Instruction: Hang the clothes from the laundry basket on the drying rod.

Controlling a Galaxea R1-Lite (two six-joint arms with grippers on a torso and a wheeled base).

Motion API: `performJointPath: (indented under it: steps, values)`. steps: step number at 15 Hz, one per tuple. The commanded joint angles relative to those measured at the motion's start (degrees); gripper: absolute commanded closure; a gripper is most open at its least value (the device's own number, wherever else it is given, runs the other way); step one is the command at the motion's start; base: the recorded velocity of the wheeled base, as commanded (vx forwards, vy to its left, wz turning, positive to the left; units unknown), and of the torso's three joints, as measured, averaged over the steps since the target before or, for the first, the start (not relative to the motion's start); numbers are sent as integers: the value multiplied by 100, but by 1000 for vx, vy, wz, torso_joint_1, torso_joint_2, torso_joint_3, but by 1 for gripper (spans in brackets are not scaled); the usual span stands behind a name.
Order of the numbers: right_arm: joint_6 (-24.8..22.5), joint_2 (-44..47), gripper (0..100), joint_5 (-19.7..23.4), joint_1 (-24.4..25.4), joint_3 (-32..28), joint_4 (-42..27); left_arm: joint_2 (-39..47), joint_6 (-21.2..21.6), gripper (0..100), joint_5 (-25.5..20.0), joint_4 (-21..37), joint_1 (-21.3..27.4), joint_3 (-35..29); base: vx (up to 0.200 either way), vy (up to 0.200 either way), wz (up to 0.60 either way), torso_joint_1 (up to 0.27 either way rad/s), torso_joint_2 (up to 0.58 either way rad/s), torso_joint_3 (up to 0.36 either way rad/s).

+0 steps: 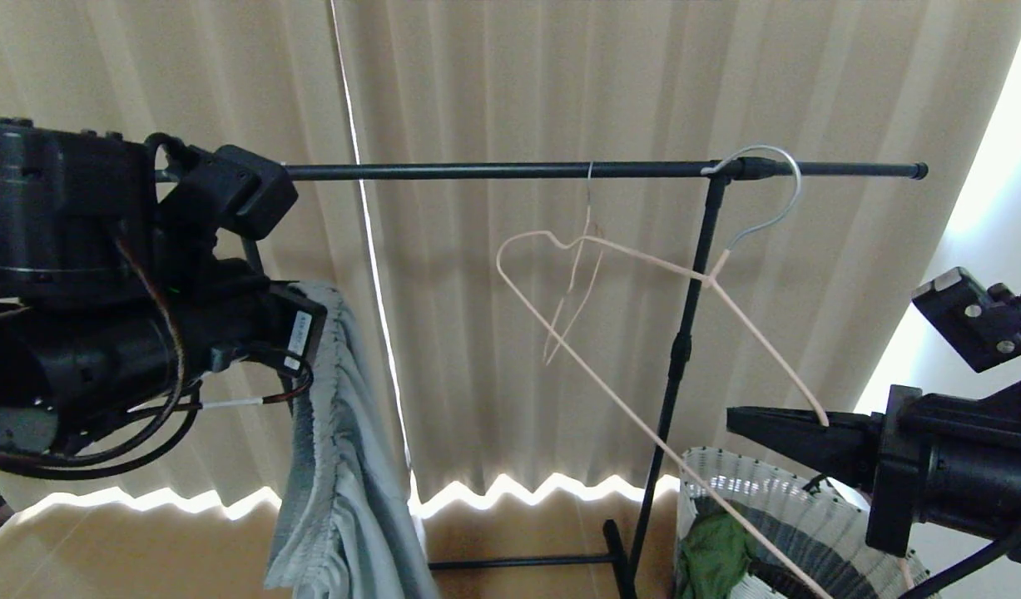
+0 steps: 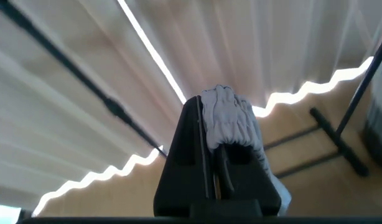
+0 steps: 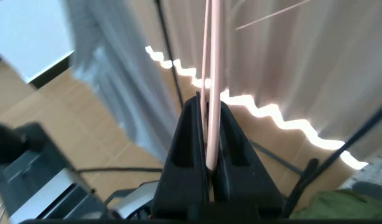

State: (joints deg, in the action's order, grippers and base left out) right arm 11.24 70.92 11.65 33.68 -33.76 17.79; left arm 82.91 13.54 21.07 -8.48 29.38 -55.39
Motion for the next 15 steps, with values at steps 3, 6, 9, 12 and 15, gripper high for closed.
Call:
performJointPath:
  steps: [3,6,9,12,15]
  values:
    - [1,167,100,4,517,1,6,850,-212,100,671,14,217,-745,0,0,0,0,0,0]
    - [45,194,100,12,1044,18,-12,1043,-361,100,926,31,182,-1008,0,0,0,0,0,0]
    - [335,273,100,-14,1712,62,-38,1113,-511,100,926,14,209,-1026,0,0,0,0,0,0]
    - [353,440,100,-14,1765,18,6,1166,-599,100,926,14,217,-1044,0,0,0,0,0,0]
    - [361,554,100,-14,1765,27,6,1166,-599,100,1005,14,209,-1052,0,0,0,0,0,0]
